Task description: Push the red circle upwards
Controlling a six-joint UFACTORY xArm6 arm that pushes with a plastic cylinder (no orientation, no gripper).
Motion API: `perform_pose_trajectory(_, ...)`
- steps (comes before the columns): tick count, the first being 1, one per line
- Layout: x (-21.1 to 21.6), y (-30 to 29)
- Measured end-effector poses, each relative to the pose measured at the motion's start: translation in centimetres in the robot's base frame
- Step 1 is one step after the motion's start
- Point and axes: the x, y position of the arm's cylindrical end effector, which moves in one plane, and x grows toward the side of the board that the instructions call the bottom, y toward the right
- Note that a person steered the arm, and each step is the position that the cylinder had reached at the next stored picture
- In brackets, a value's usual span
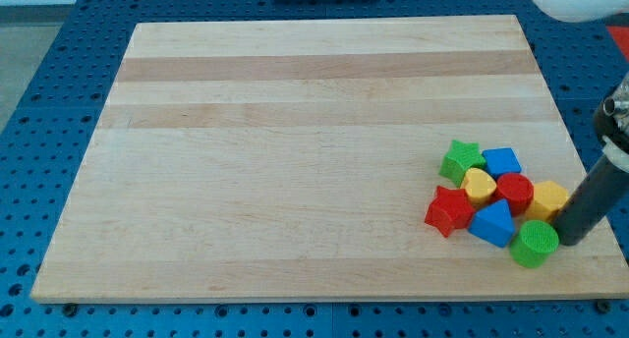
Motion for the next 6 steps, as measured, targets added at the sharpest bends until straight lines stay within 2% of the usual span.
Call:
perform_pose_trajectory(3, 0.1, 2.4)
perform_pose_trajectory(6, -2.0, 3.4)
